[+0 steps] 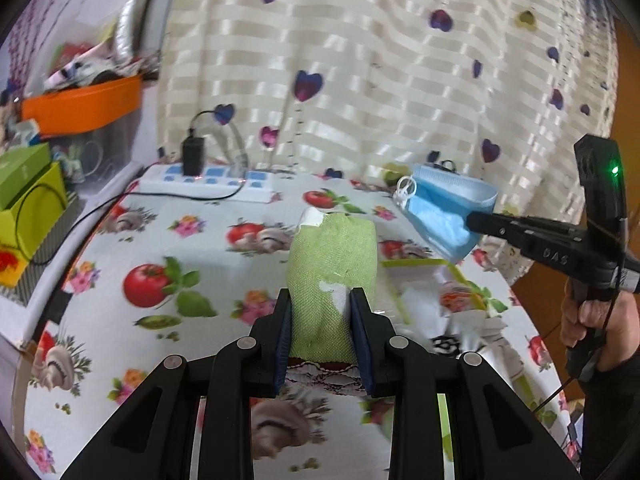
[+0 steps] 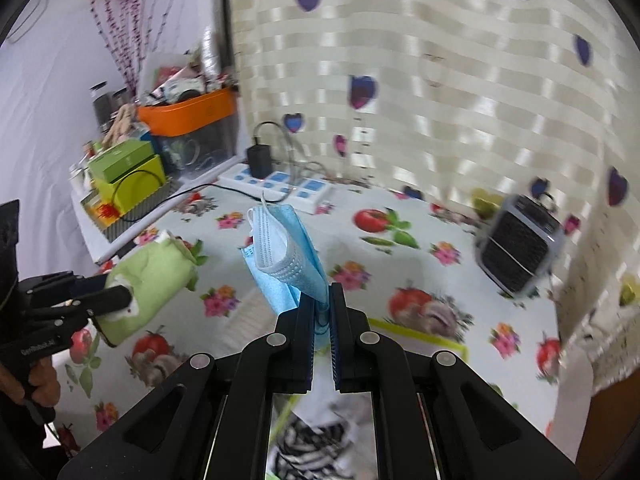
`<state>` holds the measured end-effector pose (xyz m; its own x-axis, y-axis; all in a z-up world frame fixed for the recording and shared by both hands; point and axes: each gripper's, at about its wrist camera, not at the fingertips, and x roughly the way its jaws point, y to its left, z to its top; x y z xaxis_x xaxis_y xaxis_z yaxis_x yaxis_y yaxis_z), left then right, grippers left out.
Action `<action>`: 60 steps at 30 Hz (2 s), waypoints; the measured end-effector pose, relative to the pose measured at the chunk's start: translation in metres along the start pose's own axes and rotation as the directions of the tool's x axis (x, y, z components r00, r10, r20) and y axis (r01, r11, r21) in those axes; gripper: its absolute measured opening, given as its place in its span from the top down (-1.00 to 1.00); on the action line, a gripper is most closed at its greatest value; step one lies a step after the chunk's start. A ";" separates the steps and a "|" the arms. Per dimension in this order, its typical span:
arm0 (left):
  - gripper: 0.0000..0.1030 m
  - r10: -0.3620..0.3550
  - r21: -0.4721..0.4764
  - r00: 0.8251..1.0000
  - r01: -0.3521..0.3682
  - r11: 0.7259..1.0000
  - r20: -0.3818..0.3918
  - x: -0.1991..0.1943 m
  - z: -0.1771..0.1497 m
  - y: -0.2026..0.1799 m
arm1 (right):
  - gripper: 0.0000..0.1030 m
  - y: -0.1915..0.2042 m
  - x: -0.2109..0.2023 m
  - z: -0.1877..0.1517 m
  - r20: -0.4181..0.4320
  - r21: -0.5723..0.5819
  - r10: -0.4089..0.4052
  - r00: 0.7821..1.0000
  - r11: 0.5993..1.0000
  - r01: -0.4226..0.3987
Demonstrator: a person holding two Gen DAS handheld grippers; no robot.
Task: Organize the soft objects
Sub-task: 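Carry the green towel and blue mask over the white box with both tools, then open the left tool to drop the towel in the box while the right drops the mask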
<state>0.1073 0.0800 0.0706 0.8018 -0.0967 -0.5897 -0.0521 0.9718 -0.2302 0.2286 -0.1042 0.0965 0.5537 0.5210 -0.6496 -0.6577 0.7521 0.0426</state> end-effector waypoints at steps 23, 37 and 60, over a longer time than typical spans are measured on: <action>0.49 -0.105 0.127 0.992 0.114 0.985 -0.077 0.028 -0.009 -0.096 | 0.22 -0.082 0.022 -0.090 -0.183 0.182 -0.089 0.979 0.976 0.123; 0.47 -0.136 0.138 0.977 0.159 0.978 -0.165 0.074 -0.022 -0.139 | 0.16 -0.081 -0.039 -0.114 -0.064 0.235 -0.054 0.996 0.970 0.068; 0.28 -0.106 0.189 0.970 0.149 0.971 -0.220 0.076 -0.037 -0.155 | 0.16 -0.054 -0.073 -0.153 0.001 0.303 -0.006 1.000 0.953 0.005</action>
<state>0.1542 -0.0860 0.0326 0.6524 -0.2445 -0.7174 0.1818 0.9694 -0.1651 0.1457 -0.2446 0.0250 0.5581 0.5174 -0.6487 -0.4696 0.8415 0.2671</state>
